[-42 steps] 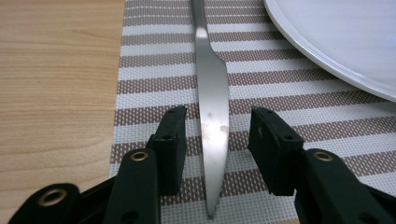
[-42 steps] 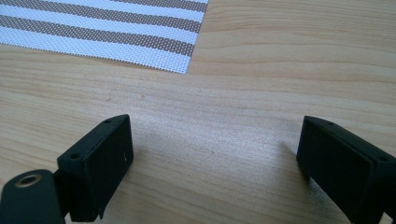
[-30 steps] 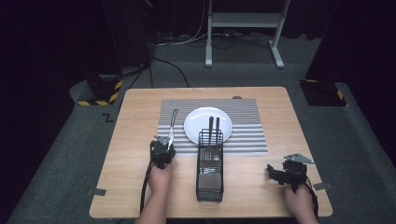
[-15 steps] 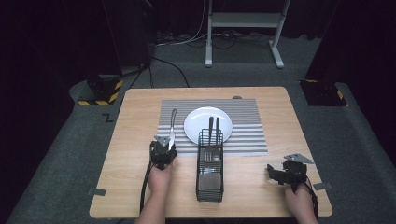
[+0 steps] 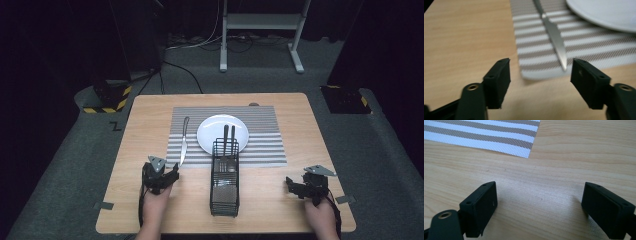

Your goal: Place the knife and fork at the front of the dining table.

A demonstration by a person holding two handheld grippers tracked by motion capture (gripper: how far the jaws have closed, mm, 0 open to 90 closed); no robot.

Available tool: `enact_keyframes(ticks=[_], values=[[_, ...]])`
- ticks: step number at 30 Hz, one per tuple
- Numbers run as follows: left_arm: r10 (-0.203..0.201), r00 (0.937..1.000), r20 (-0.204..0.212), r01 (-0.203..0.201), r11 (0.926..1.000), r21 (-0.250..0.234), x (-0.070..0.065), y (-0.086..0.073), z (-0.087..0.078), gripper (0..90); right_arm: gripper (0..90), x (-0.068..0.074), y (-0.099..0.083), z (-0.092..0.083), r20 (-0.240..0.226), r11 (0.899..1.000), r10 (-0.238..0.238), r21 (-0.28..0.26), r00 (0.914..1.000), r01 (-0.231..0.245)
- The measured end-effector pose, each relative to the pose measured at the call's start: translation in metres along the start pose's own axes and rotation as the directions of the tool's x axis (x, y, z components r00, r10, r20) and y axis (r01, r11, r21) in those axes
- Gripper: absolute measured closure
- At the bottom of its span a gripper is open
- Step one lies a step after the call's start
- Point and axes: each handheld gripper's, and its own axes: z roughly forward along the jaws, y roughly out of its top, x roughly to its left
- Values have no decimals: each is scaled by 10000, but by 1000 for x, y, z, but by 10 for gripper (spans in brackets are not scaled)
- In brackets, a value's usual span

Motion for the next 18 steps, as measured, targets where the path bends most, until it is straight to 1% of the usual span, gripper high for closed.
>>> enact_keyframes(ticks=[1, 2, 3, 4, 5, 6, 7, 8, 9, 10, 11, 12, 13, 14, 16, 18], values=[[27, 10000, -95, -26, 10000, 83, 4, -6, -2, 281, 140, 0, 0, -1, 66, 10000, 31, -81, 10000, -30], [18, 10000, -62, -17, 9999, 135, 8, -11, -4, 271, 158, 0, -1, -2, 188, 9998, 70, -195, 9998, -66], [23, 10000, 6, -23, 9996, 264, 11, -16, -6, 268, 167, 1, -2, -4, 144, 9993, 56, -377, 9999, -50], [-94, 9999, 94, 90, 9989, 460, 15, -18, -8, 248, 161, 1, -3, -6, 145, 9977, 4, -671, 9999, 6], [-94, 9999, 94, 90, 9989, 460, 15, -18, -8, 235, 161, 1, -3, -6, 145, 9977, 4, -671, 9999, 6], [150, 9997, 180, -163, 9969, 765, 18, -19, -12, 217, 171, 3, -5, -12, -36, 9923, 34, -1236, 10000, -39], [150, 9997, 180, -163, 9969, 765, 18, -19, -12, 204, 171, 3, -5, -12, -36, 9923, 34, -1236, 10000, -39], [513, 9987, 80, -519, 9909, 1241, 20, -21, -14, 187, 162, 8, -5, -19, -266, 9858, -46, -1678, 9996, 1], [631, 9980, -3, -625, 9881, 1408, 20, -22, -14, 172, 166, 12, -4, -24, -179, 9807, -195, -1949, 9997, 157], [628, 9980, -57, -614, 9887, 1371, 21, -24, -15, 162, 166, 16, -2, -29, -198, 9741, -312, -2247, 9993, 260], [580, 9983, -33, -571, 9895, 1325, 22, -26, -16, 150, 166, 19, -1, -34, -315, 9660, -358, -2572, 9989, 266], [643, 9979, 0, -638, 9897, 1284, 23, -27, -17, 154, 166, 23, 1, -39, -512, 9560, -397, -2923, 9979, 231], [643, 9979, 0, -638, 9897, 1284, 23, -27, -17, 152, 166, 27, 3, -43, -642, 9479, -459, -3178, 9969, 232], [586, 9983, 73, -591, 9919, 1124, 25, -29, -17, 152, 166, 30, 4, -46, -700, 9426, -509, -3330, 9962, 248], [289, 9994, 175, -307, 9931, 1135, 26, -30, -17, 151, 163, 42, 9, -54, -861, 9252, -736, -3779, 9936, 357], [160, 9997, 178, -180, 9928, 1184, 27, -31, -17, 152, 145, 50, 13, -60, -1097, 9062, -1022, -4203, 9887, 471]])
